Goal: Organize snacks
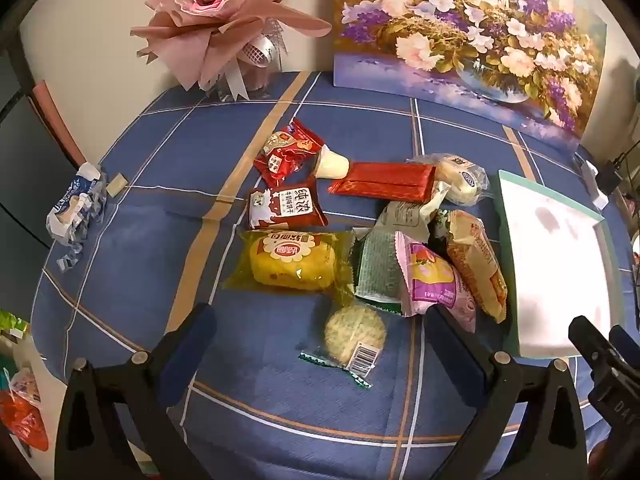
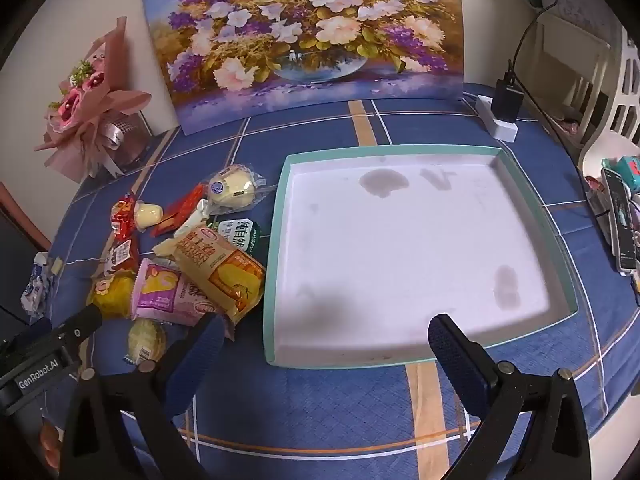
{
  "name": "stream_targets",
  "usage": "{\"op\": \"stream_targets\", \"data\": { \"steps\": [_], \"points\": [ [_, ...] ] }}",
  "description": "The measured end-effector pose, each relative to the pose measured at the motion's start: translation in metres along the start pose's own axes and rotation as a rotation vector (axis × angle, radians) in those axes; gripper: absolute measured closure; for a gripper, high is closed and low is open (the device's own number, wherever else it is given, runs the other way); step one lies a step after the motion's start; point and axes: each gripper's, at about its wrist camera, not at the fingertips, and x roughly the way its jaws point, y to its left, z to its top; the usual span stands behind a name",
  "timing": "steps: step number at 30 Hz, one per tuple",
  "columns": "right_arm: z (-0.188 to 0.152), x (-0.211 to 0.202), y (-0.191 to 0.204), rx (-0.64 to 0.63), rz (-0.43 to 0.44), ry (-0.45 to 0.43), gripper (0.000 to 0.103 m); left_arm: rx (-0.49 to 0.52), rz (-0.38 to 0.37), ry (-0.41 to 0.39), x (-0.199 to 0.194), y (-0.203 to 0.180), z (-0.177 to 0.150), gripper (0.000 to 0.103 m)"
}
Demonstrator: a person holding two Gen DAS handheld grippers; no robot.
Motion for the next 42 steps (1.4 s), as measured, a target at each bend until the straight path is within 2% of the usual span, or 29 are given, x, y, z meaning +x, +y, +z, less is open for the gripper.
{"op": "stream_targets", "data": {
  "steps": [12,15,23,42],
  "points": [
    [0.001,-0.001,0.006,0.006,0.015,0.006,0.000,-0.015,0.010,-0.039,-0.011,-0.014,0.008,0.000],
    [-0.001,-0.004,0.007,0.005,0.019,-0.008,0.000,-0.039,-0.031,-0.054,-0.009,-0.002,0.003,0.000],
    [-0.002,0.001,0.008,-0.010,0.018,0.004,0.000,-0.021,-0.063,-0.064,-0.010,-0.007,0.003,0.000],
    [-0.003,0.004,0.012,-0.035,0.020,0.017,0.000,-0.064,-0.051,0.032,0.011,0.004,-0.001,0.000]
  ]
}}
